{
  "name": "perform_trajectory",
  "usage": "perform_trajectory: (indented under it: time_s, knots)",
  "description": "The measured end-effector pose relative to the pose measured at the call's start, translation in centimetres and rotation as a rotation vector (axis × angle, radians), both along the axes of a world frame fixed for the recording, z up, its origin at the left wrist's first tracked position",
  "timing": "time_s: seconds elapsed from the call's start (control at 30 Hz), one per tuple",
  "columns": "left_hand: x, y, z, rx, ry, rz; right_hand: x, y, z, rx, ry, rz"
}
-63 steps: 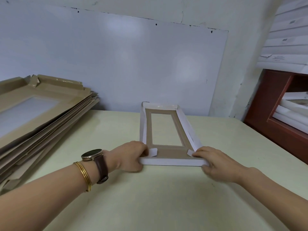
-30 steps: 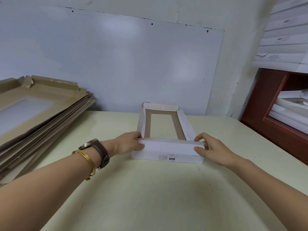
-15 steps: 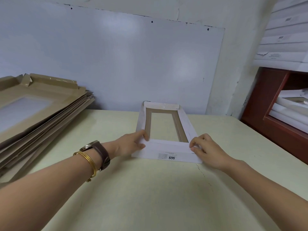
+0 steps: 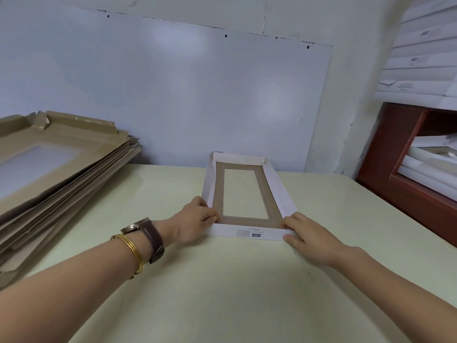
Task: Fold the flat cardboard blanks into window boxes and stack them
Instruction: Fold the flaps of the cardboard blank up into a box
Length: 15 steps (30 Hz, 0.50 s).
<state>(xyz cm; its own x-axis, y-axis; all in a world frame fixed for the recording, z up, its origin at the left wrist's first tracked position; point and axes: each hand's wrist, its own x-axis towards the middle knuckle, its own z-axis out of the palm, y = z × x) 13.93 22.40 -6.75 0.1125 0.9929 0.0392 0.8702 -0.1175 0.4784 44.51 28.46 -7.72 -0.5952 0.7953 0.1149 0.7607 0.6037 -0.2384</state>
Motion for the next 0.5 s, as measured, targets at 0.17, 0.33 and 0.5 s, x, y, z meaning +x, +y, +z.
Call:
perform_trajectory:
  time_s: [0.17, 0.33, 0.5]
  knots:
    - [1.0, -0.2, 0.2, 0.055, 0.258, 0.055, -0.3, -0.2, -0.6, 0.196, -0.178, -0.068]
    - [2.1, 0.0, 0.2, 0.112, 0.493, -0.066, -1.0, -0.2, -0.5, 0.178, -0.188, -0.026]
    - [2.6, 0.0, 0.1, 0.115, 0.368, -0.134, -0.7, -0.1, -0.4, 0.069, -0.181, -0.012]
